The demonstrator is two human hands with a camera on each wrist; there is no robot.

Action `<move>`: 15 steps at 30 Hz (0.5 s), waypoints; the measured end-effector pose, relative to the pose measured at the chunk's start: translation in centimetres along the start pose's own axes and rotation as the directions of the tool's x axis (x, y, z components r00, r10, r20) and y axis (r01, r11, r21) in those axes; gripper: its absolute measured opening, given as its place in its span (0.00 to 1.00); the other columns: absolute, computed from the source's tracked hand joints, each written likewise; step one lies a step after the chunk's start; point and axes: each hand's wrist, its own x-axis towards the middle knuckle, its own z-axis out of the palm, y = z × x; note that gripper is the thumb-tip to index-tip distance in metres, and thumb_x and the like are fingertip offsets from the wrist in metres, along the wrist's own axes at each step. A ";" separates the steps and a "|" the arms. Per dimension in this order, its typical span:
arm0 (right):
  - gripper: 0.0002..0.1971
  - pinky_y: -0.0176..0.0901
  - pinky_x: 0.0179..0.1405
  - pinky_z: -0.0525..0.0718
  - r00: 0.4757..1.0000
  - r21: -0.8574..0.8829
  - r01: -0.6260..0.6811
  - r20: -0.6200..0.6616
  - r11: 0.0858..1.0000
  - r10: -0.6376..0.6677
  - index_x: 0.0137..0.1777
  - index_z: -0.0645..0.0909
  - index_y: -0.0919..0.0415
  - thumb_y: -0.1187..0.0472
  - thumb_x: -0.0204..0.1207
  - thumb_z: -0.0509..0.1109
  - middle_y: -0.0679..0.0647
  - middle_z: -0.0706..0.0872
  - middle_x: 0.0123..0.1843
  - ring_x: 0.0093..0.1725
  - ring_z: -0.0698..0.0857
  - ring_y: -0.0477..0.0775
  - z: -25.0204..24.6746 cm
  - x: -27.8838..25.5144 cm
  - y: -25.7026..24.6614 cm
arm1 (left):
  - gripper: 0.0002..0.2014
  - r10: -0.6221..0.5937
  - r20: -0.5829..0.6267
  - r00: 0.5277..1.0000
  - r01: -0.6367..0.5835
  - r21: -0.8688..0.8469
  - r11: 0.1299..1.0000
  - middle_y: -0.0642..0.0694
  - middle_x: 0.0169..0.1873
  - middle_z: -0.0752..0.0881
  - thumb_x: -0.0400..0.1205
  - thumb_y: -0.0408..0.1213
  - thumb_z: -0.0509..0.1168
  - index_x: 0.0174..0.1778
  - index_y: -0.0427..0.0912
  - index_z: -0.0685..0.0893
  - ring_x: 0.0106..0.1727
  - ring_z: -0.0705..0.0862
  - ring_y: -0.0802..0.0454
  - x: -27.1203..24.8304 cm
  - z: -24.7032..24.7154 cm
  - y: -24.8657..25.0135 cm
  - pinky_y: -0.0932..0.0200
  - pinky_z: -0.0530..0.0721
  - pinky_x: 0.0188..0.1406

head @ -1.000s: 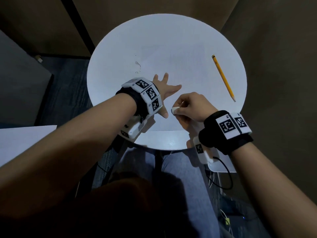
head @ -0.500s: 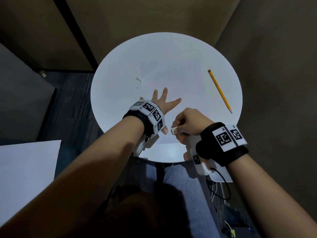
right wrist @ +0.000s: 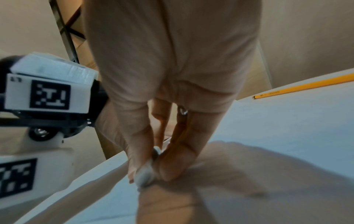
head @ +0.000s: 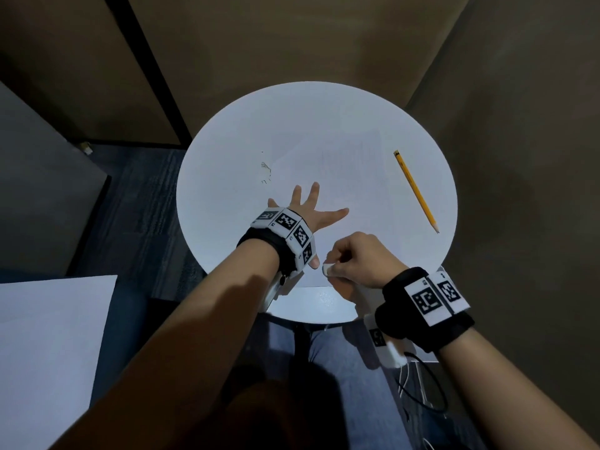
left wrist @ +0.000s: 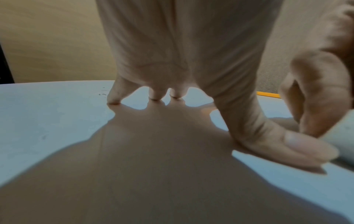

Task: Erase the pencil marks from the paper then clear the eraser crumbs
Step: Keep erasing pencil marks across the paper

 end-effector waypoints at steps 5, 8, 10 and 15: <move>0.03 0.23 0.33 0.73 0.995 0.027 0.005 -0.097 1.000 -0.002 0.42 0.86 0.63 0.63 0.73 0.72 0.49 0.85 0.39 0.37 0.80 0.41 0.2 0.0 0.1 | 0.61 0.004 0.007 1.000 -0.004 -0.004 1.000 0.43 0.78 0.24 0.64 0.49 0.82 0.78 0.73 0.38 0.79 0.27 0.32 0.2 0.1 -0.1 0.15 0.43 0.66; 0.02 0.26 0.34 0.75 0.998 -0.010 -0.006 0.059 1.000 0.007 0.41 0.86 0.62 0.63 0.72 0.74 0.50 0.86 0.39 0.36 0.81 0.42 0.0 -0.3 0.0 | 0.62 0.011 -0.005 1.000 -0.011 -0.028 1.000 0.43 0.78 0.24 0.64 0.47 0.82 0.78 0.72 0.39 0.78 0.27 0.32 0.3 0.2 -0.3 0.14 0.43 0.65; 0.02 0.25 0.32 0.73 0.999 -0.021 -0.005 0.049 1.000 0.006 0.40 0.86 0.61 0.63 0.71 0.75 0.47 0.85 0.36 0.34 0.78 0.37 -0.3 0.0 -0.3 | 0.63 0.013 -0.012 1.000 -0.013 -0.034 0.999 0.43 0.78 0.24 0.63 0.47 0.83 0.79 0.72 0.39 0.78 0.27 0.31 0.4 0.2 -0.2 0.14 0.43 0.64; 0.02 0.27 0.30 0.73 0.999 -0.019 0.010 -0.045 1.000 -0.011 0.40 0.83 0.61 0.65 0.73 0.71 0.51 0.85 0.39 0.35 0.80 0.43 0.2 0.2 -0.4 | 0.64 0.004 -0.010 1.000 -0.005 -0.032 0.999 0.42 0.78 0.24 0.62 0.48 0.83 0.78 0.72 0.38 0.78 0.27 0.32 0.5 0.3 -0.1 0.13 0.43 0.64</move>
